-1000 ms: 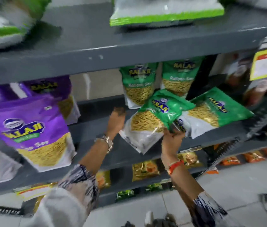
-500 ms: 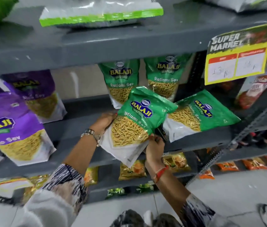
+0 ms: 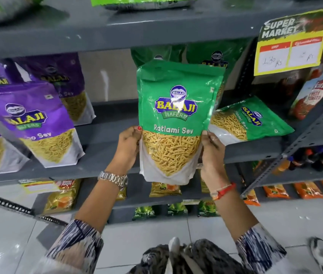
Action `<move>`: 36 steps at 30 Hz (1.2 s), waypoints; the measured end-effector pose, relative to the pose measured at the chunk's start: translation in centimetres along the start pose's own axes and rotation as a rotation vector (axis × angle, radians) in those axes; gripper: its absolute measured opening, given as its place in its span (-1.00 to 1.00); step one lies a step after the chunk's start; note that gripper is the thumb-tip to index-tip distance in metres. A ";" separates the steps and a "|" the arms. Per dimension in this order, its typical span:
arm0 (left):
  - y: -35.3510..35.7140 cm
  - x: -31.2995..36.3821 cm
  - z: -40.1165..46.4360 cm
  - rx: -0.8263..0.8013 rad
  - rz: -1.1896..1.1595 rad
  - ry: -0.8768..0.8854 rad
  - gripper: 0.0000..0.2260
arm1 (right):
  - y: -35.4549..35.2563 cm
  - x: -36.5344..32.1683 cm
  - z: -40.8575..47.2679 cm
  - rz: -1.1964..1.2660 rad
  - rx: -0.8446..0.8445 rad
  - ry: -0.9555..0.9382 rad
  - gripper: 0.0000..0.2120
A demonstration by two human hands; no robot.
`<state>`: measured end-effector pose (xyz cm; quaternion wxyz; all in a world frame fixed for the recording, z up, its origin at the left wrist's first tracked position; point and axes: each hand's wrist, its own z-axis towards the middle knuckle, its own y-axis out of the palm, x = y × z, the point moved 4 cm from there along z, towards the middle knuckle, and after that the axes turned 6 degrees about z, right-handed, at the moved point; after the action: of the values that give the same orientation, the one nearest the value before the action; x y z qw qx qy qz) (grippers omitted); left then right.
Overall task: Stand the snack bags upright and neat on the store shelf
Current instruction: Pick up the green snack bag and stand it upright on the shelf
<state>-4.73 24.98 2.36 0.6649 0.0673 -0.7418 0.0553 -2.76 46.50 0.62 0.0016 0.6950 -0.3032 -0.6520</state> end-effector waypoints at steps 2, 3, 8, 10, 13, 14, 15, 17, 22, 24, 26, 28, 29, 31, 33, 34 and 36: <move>-0.6 0.3 -1.1 0.003 -0.010 0.034 -0.75 | 0.1 -0.6 -0.9 0.027 -0.023 -0.023 -0.86; -0.9 0.5 -1.7 0.005 -0.012 0.046 -0.75 | 0.1 -0.6 -1.4 0.039 -0.030 -0.032 -0.87; -2.0 0.0 -2.5 0.024 -0.044 0.042 -0.76 | 0.3 0.3 -2.9 -0.013 -0.038 -0.032 -0.82; -2.3 0.2 -2.1 0.056 -0.046 0.036 -0.77 | 1.3 0.0 -2.8 0.009 -0.046 -0.031 -0.82; -2.7 0.3 -1.0 0.122 0.007 0.040 -0.77 | 3.0 -0.1 -1.5 -0.014 -0.085 -0.028 -0.89; -2.8 0.4 -0.5 0.136 0.018 0.038 -0.77 | 3.7 0.0 -0.7 -0.021 -0.116 -0.031 -0.90; -2.9 0.6 0.0 0.135 0.023 0.039 -0.77 | 4.3 0.1 0.0 -0.030 -0.149 -0.035 -0.91; -2.9 1.0 1.3 0.126 0.044 0.032 -0.75 | 5.4 0.5 1.6 -0.062 -0.200 -0.033 -0.89; -2.6 1.6 4.0 0.165 0.064 0.008 -0.72 | 6.9 0.7 4.3 -0.091 -0.248 -0.030 -0.81; -2.3 0.9 4.5 0.165 0.064 0.002 -0.73 | 6.8 1.2 5.0 -0.117 -0.250 -0.039 -0.81; -2.1 0.2 4.8 0.165 0.053 0.002 -0.74 | 6.8 1.7 5.4 -0.131 -0.265 -0.037 -0.80; -2.0 -0.1 4.8 0.171 0.036 0.014 -0.74 | 6.8 2.0 5.6 -0.125 -0.286 -0.041 -0.81; -2.1 -0.2 4.9 0.179 0.031 0.018 -0.74 | 6.8 2.0 5.7 -0.118 -0.294 -0.040 -0.83; -2.0 -0.4 5.2 0.202 0.035 0.011 -0.77 | 6.6 1.9 5.7 -0.118 -0.297 -0.039 -0.87; -2.0 -0.8 5.2 0.263 0.018 0.004 -0.82 | 6.2 2.0 5.8 -0.126 -0.306 -0.029 -0.88; -1.9 -1.1 5.0 0.293 0.003 0.012 -0.77 | 5.9 2.2 5.9 -0.121 -0.316 -0.029 -0.87; -1.2 -1.6 3.6 0.369 0.018 0.059 -0.64 | 4.9 2.0 5.8 -0.112 -0.286 -0.058 -0.86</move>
<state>-7.86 23.27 0.33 0.6623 0.1800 -0.6996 0.1985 -10.19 43.92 -0.15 0.0556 0.6844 -0.1678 -0.7073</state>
